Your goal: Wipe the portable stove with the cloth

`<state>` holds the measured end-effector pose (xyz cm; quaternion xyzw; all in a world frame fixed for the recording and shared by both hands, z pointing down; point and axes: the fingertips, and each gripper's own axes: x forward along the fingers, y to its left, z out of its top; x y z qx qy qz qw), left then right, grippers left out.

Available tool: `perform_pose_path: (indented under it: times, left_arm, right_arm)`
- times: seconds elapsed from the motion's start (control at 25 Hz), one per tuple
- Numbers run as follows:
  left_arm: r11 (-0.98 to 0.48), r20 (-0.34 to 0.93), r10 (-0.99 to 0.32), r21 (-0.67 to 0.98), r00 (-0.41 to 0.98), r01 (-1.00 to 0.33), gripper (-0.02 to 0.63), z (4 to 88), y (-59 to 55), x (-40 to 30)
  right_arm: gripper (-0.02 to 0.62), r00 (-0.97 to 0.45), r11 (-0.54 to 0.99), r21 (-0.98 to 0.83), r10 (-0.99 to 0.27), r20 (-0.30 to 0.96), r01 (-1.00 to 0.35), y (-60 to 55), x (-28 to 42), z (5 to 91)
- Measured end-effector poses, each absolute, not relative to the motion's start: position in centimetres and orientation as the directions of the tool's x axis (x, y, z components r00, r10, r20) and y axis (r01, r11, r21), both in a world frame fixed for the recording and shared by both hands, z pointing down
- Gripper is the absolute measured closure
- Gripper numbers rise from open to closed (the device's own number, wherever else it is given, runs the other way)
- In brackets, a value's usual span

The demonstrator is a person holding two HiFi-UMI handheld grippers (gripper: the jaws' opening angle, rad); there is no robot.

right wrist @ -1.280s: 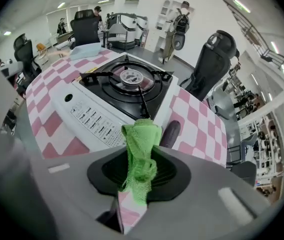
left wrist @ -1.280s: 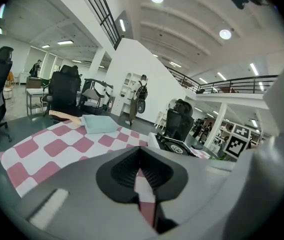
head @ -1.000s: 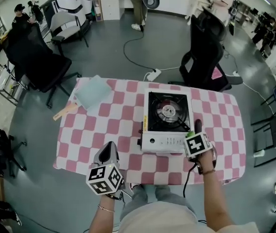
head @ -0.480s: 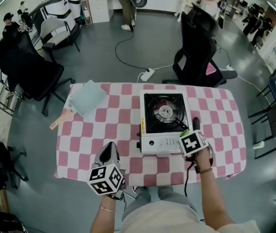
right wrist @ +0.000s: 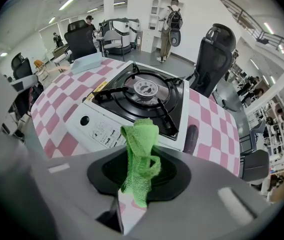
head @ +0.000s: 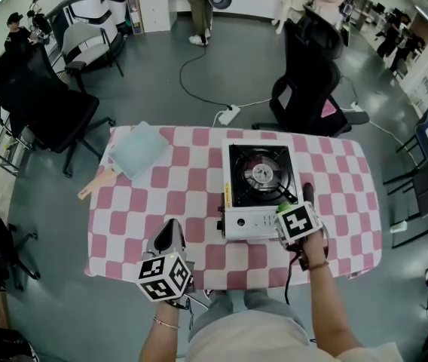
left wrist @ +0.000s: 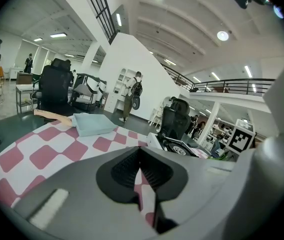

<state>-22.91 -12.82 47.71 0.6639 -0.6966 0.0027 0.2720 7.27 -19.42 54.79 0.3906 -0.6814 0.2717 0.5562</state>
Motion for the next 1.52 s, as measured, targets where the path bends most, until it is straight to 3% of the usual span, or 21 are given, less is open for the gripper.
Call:
perform_pose_path:
  times: [0.28,1.52]
  left_arm:
    - [0.123,0.386,-0.922,0.369,0.031,-0.921,0.606,48.1,-12.6,-24.0]
    - [0.166,0.414,-0.910,0.360,-0.002,-0.918,0.606,49.0,-9.1,-27.7]
  right_arm:
    - [0.509,-0.134,0.541,0.049,-0.293,0.946,-0.839,-20.4,5.3,54.1]
    - [0.509,-0.284,0.589,-0.091,-0.244,0.927,-0.803,-17.7,-4.7,53.9]
